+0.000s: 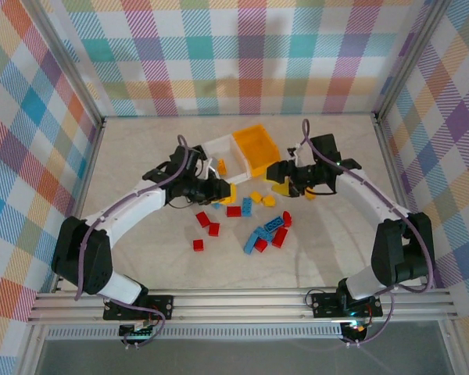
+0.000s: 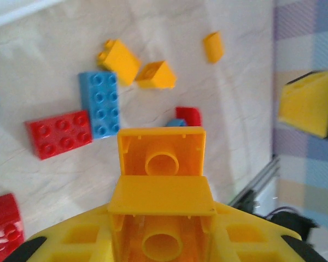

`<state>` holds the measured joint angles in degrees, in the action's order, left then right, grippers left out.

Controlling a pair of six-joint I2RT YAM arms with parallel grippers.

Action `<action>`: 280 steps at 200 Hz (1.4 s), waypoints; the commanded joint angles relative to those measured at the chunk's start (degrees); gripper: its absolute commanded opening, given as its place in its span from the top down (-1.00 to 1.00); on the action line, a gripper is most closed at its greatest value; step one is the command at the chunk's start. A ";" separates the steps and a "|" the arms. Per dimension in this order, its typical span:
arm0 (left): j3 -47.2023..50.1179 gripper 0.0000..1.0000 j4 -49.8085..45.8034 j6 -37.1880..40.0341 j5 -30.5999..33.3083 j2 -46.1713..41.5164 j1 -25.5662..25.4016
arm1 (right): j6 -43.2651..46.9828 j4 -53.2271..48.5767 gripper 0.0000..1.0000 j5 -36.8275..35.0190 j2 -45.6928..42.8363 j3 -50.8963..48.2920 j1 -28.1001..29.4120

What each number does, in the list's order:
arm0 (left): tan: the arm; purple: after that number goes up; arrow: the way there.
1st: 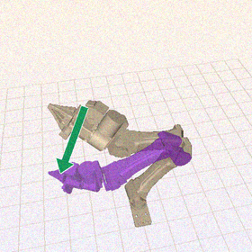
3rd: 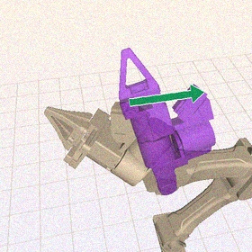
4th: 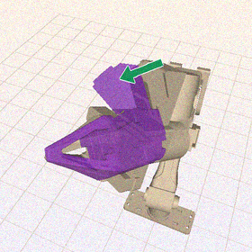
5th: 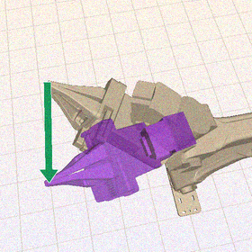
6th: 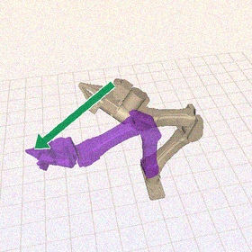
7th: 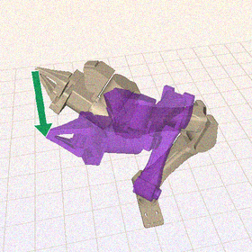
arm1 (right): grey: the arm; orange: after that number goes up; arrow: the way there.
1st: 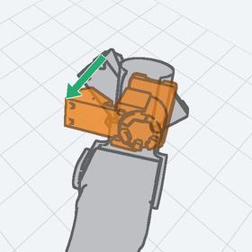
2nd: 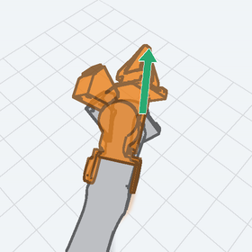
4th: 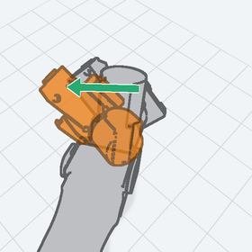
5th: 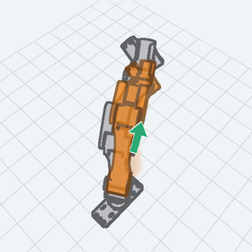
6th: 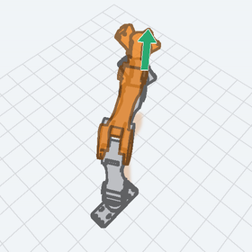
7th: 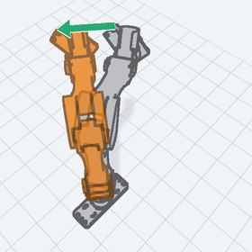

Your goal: Sort the legos into containers by color

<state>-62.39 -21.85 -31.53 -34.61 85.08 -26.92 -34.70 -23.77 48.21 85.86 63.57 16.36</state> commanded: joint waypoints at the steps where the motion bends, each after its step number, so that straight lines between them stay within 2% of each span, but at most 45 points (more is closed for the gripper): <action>1: -0.85 0.64 5.44 -6.63 -7.62 -2.21 1.15 | -3.79 8.28 -0.34 7.34 -0.56 0.72 2.06; 77: -1.24 0.68 16.83 -17.75 -13.65 -4.50 1.87 | -9.47 17.00 -0.28 9.65 3.23 0.89 7.48; 140: -0.02 0.67 20.72 -22.37 -14.89 -6.29 1.89 | -16.09 27.32 -0.19 9.59 3.69 -1.77 7.77; 159: 0.40 0.65 21.30 -22.86 -14.78 -6.35 1.88 | -17.59 29.68 -0.16 9.78 3.78 -2.43 8.03; 166: 0.59 0.57 21.32 -23.02 -14.73 -6.39 1.91 | -17.77 29.92 -0.16 9.80 3.72 -2.64 7.95; 175: 0.77 0.38 21.11 -23.00 -14.51 -6.37 1.91 | -17.77 29.86 -0.16 9.60 3.62 -3.10 7.99; 183: 0.94 0.35 20.83 -22.90 -14.39 -6.42 1.88 | -17.62 29.71 -0.16 9.37 3.39 -3.67 7.99; 248: 2.00 0.32 19.84 -22.61 -14.03 -6.20 1.89 | -18.43 31.19 -0.13 7.99 2.98 -7.21 7.94; 268: 1.87 0.37 19.91 -22.53 -14.17 -5.85 1.87 | -18.62 31.58 -0.12 7.72 3.34 -7.75 8.00; 280: 2.09 0.47 19.80 -22.36 -14.28 -5.80 1.89 | -18.70 31.67 -0.11 7.63 3.35 -8.25 7.99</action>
<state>-60.01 -4.51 -53.17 -46.44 80.93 -25.34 -53.04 7.18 57.08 89.01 56.93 23.77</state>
